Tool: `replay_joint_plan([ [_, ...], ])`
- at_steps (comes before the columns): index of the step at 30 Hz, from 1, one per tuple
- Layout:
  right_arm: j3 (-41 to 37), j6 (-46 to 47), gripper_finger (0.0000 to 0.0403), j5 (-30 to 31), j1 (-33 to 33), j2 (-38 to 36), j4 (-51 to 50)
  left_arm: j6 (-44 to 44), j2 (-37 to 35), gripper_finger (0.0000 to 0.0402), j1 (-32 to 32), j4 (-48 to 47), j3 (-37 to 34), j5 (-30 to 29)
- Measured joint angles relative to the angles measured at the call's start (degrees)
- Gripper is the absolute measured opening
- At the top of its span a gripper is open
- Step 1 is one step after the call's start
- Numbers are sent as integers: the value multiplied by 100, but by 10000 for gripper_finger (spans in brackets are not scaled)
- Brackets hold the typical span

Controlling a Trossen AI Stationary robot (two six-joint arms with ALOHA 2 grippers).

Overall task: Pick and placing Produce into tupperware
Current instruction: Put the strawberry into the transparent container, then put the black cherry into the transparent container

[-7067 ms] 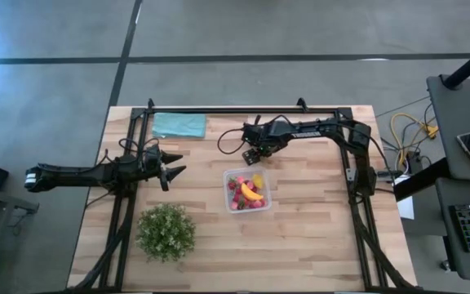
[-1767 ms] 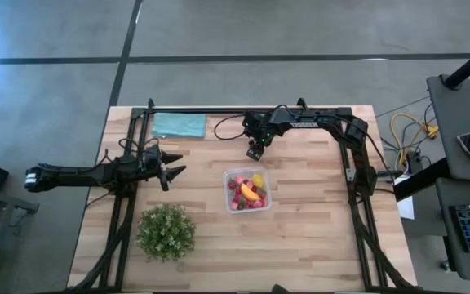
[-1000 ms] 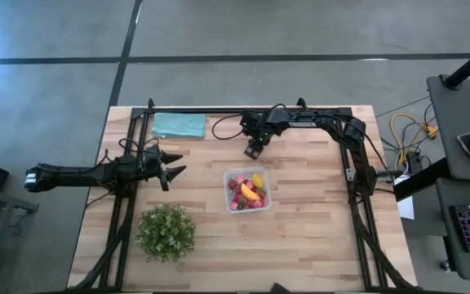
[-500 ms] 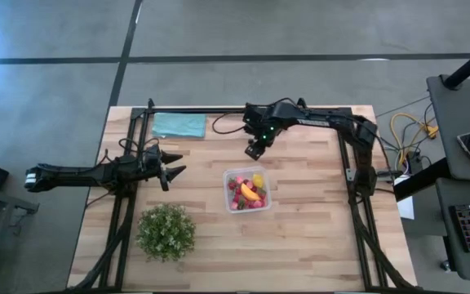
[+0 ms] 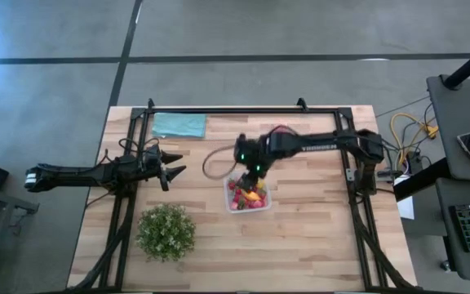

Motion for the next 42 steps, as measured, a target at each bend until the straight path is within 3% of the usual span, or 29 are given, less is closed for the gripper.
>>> replay_joint_plan([
  [5, 0, 470, 162, 663, 325, 37, -12, 0, 0, 233, 1, -2, 0, 0],
  [9, 0, 627, 196, 794, 334, 31, -22, 0, 0, 233, 1, -2, 0, 0],
  [19, 0, 767, 265, 1183, -216, 17, -49, -2, 0, 233, 1, -2, -1, 0],
  [24, 0, 639, 264, 1566, -1060, 38, -36, 0, 0, 233, 0, -2, 0, 0],
  [30, -7, 448, 258, 1339, -1920, 418, -4, -2, 2, 233, -1, -2, 0, 0],
  [33, -7, 201, 258, 965, -2098, 721, 130, 0, 2, 233, -1, -2, 0, 0],
  [42, -7, 56, 258, 1048, -2224, 1180, 820, 0, 2, 233, 1, -2, 0, 0],
])
